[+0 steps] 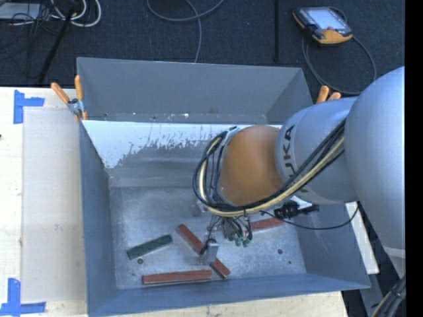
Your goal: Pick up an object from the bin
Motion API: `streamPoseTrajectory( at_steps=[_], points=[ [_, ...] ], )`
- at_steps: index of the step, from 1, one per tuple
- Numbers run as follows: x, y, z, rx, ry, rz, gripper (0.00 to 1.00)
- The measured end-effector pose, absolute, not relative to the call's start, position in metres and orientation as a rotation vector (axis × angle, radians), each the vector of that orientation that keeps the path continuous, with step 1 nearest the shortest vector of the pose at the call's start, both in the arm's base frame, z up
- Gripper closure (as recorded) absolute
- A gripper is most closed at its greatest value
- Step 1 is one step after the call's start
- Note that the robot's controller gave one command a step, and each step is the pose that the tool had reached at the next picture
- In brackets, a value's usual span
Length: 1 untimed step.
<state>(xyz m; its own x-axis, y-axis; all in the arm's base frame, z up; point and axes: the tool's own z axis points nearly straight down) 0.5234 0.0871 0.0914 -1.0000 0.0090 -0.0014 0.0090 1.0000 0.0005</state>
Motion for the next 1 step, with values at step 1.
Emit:
streamPoseTrajectory(
  at_steps=[1],
  points=[
    [0.5253,0.0859,0.0781,0.016,3.143,0.001,1.0]
  ],
)
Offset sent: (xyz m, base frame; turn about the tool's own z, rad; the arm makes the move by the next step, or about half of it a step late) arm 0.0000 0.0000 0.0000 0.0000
